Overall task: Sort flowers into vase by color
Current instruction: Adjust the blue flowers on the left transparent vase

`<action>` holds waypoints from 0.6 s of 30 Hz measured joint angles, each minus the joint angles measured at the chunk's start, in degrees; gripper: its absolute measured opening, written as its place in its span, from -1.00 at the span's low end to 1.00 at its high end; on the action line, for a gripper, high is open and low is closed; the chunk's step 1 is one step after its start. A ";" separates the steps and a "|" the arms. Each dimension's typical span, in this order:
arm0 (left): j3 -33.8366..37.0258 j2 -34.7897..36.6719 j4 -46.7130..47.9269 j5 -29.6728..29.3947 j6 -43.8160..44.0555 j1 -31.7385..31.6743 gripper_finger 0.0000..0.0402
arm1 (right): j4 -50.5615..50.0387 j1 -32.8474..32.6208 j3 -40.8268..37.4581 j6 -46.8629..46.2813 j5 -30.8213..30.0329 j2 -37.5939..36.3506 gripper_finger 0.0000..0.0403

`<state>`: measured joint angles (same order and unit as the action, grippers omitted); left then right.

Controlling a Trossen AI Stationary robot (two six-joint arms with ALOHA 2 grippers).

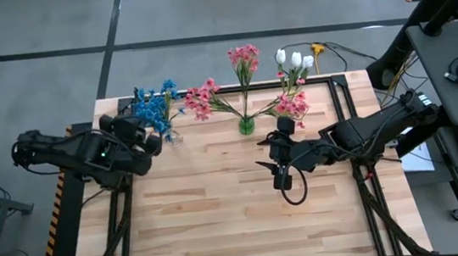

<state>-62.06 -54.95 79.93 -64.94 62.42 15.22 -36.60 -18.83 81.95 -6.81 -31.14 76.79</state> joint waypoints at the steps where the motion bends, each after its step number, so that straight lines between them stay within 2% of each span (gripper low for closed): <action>1: 0.60 -0.11 -0.73 0.05 -0.23 -0.34 -1.00 | 0.00 0.00 0.00 0.00 0.00 0.00 0.15; 10: 0.81 -1.24 -1.90 2.90 -0.62 -0.82 -1.00 | 0.00 0.00 -0.02 -0.09 -0.01 0.00 0.15; 13: -2.79 -1.26 -1.88 3.10 -4.42 -0.80 -1.00 | 0.00 0.00 -0.02 -0.07 -0.07 0.00 0.15; 18: -12.94 -1.67 -1.99 6.45 -12.06 0.63 -1.00 | 0.00 0.00 -0.13 2.65 -0.37 -0.02 0.15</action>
<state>-74.99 -56.62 77.94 -58.49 50.36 15.85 -36.60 -18.83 81.82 -4.16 -31.50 76.77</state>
